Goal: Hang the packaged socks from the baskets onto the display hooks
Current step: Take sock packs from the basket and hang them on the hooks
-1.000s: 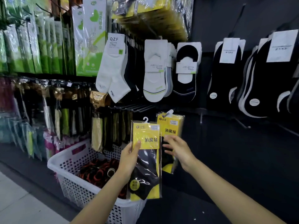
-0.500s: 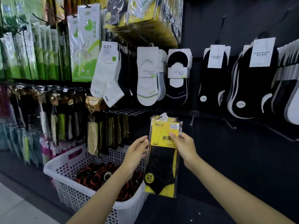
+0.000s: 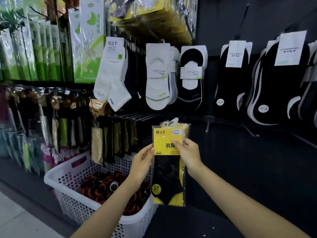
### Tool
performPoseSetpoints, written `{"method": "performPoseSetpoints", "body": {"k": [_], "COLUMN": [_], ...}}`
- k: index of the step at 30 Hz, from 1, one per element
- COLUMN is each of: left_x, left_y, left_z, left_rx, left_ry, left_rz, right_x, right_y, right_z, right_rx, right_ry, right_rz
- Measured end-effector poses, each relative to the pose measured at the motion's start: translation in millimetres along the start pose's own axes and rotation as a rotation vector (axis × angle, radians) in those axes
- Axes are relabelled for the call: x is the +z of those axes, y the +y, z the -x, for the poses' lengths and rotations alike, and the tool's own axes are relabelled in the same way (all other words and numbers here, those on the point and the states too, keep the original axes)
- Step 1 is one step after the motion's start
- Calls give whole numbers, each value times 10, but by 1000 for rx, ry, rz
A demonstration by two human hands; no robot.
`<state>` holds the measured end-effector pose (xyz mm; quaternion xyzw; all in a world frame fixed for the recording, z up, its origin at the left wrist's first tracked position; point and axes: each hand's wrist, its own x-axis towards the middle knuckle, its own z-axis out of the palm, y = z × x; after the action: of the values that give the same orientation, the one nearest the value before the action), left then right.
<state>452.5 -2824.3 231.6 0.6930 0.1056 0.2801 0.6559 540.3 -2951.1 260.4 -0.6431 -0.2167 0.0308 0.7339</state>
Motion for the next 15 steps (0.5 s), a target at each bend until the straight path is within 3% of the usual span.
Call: {"method": "performPoseSetpoints", "body": {"k": [9, 15], "left_x": [42, 97], "left_y": [-78, -63], "left_z": [-51, -247], "left_rx": [212, 156], "left_ry": [73, 61], "left_rz": [134, 110], "right_x": [59, 91], "right_y": [154, 207], "right_z": [75, -91], "right_rx": [-78, 38], "right_ry": [34, 90], "right_rz": [-113, -123]}}
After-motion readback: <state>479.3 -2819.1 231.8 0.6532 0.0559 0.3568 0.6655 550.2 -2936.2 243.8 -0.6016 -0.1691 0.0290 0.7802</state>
